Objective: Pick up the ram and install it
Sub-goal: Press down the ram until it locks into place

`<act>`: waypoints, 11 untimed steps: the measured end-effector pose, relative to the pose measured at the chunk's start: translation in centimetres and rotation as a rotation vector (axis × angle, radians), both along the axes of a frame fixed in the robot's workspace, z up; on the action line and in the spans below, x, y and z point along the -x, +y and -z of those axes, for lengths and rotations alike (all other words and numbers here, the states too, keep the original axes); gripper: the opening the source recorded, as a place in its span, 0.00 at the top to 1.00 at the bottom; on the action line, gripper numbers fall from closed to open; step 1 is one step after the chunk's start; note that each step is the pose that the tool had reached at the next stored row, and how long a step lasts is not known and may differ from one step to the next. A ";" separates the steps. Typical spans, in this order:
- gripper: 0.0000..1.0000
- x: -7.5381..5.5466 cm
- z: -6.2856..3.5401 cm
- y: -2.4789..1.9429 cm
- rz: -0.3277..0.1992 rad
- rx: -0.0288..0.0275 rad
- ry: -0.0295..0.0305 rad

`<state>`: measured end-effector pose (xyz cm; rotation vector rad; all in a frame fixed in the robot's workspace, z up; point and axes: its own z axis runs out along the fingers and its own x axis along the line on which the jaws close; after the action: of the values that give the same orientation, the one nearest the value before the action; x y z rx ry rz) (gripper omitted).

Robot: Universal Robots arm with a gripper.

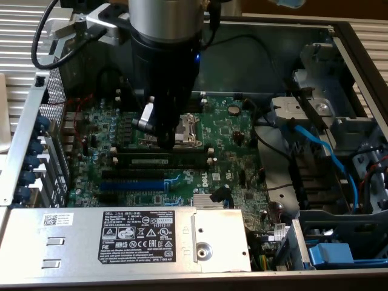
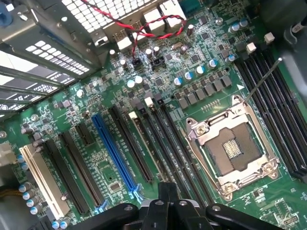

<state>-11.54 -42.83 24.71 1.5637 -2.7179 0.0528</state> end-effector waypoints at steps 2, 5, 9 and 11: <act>0.90 0.0 0.01 0.00 0.032 0.0000 0.0000; 0.90 0.0 0.03 0.00 0.080 0.0000 0.0000; 0.90 0.0 0.06 0.00 0.145 0.0000 0.0000; 0.90 0.0 0.07 0.00 0.177 0.0000 0.0000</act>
<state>-11.54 -42.83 24.64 1.3166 -2.8426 0.0518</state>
